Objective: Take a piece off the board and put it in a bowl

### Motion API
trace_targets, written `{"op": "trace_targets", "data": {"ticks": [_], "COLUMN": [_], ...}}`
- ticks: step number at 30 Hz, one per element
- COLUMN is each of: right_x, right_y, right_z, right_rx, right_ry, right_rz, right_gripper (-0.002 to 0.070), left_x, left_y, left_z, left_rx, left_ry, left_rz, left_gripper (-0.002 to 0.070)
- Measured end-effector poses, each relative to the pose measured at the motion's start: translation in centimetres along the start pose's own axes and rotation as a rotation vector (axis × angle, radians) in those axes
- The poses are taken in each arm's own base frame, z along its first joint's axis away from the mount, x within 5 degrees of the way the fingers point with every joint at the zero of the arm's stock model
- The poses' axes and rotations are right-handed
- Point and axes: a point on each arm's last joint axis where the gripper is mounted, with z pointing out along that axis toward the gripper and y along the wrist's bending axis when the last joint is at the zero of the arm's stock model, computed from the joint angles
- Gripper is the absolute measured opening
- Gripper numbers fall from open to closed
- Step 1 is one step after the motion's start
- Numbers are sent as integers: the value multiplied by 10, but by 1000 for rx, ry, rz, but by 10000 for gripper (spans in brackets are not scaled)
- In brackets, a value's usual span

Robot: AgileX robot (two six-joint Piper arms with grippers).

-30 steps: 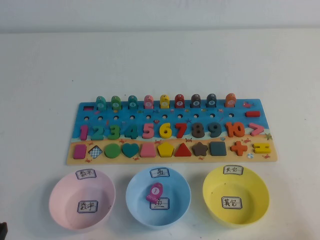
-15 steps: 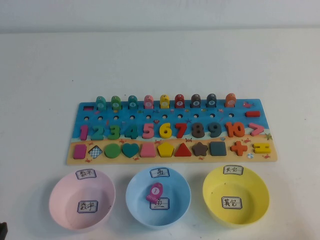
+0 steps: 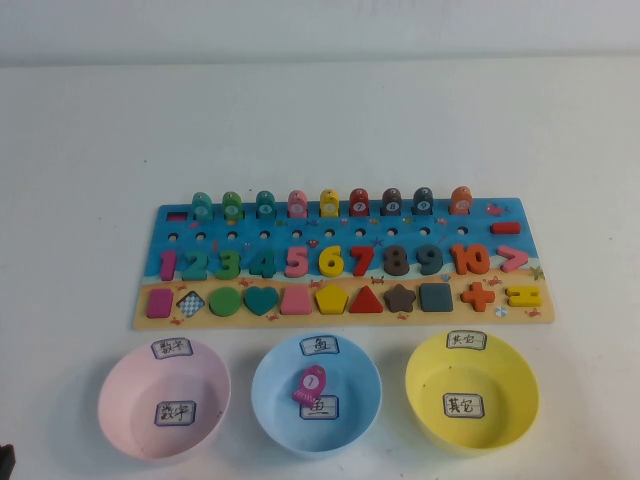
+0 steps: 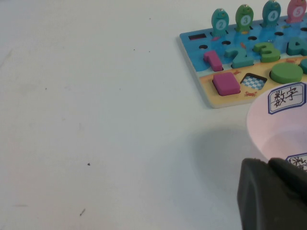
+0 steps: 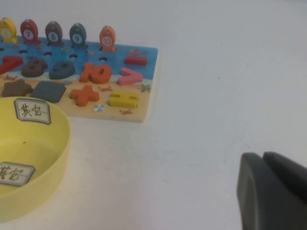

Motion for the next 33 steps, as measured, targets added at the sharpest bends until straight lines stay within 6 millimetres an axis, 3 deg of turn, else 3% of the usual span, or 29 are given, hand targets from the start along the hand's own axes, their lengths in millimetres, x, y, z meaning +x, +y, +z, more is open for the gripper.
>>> {"op": "trace_targets", "data": {"ticks": [6, 15, 24, 28, 33], "right_x": [-5, -21, -24, -29, -65], "right_y": [1, 5, 4, 8, 20], "right_z": [0, -2, -3, -5, -6], "right_rx": [-13, -106, -132, -167, -230], "right_ry": [-54, -213, -247, -214, 10], "right_rz": [46, 475, 642, 682, 591], "right_gripper": [-17, -17, -17, -17, -17], "left_x": [0, 0, 0, 0, 0], "left_y": [0, 0, 0, 0, 0], "left_z": [0, 0, 0, 0, 0], "left_rx": [0, 0, 0, 0, 0], "left_ry": [0, 0, 0, 0, 0], "left_rz": [0, 0, 0, 0, 0], "left_gripper": [-4, -4, -4, -4, -4]}}
